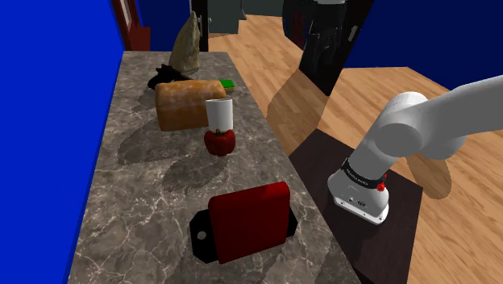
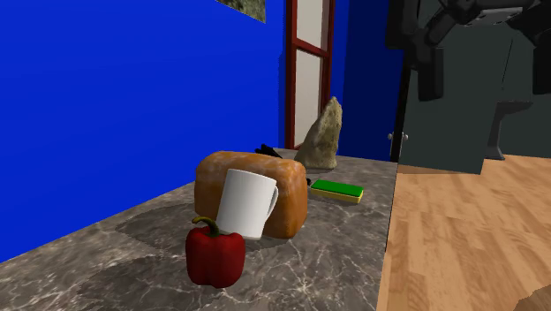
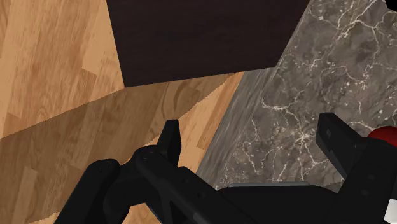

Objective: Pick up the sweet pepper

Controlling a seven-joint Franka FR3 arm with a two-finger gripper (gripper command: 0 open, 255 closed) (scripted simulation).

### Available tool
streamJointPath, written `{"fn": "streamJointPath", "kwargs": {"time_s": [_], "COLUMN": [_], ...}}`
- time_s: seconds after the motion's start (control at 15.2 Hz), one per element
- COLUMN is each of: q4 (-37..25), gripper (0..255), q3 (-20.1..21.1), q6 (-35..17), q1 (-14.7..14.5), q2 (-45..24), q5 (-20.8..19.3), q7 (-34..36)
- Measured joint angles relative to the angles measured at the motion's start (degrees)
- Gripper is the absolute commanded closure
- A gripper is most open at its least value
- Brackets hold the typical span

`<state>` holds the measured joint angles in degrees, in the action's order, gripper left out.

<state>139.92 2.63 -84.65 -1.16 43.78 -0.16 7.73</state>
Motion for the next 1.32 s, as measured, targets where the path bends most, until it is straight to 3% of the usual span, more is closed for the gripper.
{"fn": "streamJointPath", "kwargs": {"time_s": [0.26,0.79,1.32], "q4": [1.0,0.3,-5.3], "gripper": [0,0,0], "q3": [3.0,14.8,25.3], "q6": [-2.3,-11.9,-22.5], "q1": [-0.1,0.0,2.5], "q2": [-1.0,-9.4,-23.7], "q5": [2.5,10.5,11.7], "q7": [5.3,25.8,46.3]}}
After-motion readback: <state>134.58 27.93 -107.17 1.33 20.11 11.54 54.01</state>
